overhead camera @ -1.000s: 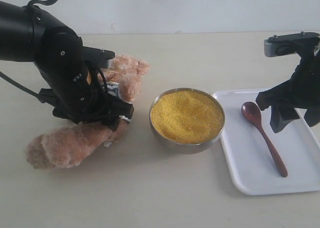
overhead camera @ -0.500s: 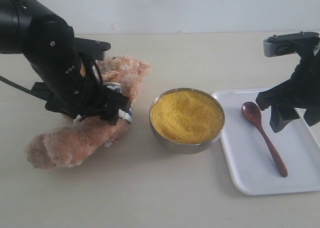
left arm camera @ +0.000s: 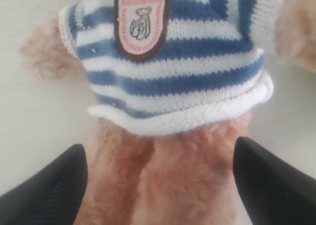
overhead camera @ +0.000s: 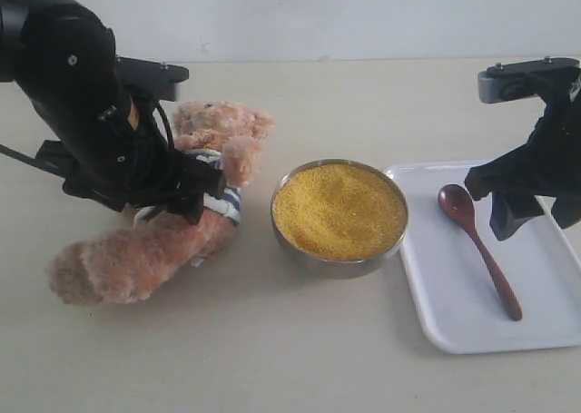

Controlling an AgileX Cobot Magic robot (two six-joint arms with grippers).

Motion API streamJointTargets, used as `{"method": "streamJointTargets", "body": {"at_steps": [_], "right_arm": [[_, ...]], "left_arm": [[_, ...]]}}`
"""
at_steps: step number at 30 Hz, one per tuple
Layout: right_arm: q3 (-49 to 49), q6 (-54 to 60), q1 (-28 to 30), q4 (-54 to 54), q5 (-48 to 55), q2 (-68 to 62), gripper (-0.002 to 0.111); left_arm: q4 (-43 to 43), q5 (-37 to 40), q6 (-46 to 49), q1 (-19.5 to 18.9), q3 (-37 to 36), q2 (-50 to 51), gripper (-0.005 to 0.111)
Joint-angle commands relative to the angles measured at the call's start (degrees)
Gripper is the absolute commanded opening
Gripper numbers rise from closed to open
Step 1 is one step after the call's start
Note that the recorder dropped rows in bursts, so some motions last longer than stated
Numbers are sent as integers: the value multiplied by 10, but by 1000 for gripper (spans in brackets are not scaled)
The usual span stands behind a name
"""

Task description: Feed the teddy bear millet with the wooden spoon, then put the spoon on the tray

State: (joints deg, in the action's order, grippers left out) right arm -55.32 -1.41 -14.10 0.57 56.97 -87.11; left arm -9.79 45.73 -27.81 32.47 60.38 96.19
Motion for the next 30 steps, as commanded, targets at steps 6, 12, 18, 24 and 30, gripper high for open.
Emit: {"method": "streamJointTargets", "body": {"at_steps": [6, 12, 18, 24, 30], "right_arm": [[-3, 14, 4, 3, 5, 35, 59], [-3, 14, 4, 9, 6, 118, 13], [-2, 21, 4, 32, 7, 206, 0], [47, 78, 3, 84, -7, 291, 0], [115, 112, 3, 108, -67, 412, 0]], "left_arm": [[-30, 6, -3, 0, 3, -90, 76], [-142, 37, -100, 0, 3, -156, 61], [-211, 74, -143, 0, -6, -227, 22], [-235, 18, -173, 0, -75, -314, 4], [-315, -120, -249, 0, -204, -459, 4]]}}
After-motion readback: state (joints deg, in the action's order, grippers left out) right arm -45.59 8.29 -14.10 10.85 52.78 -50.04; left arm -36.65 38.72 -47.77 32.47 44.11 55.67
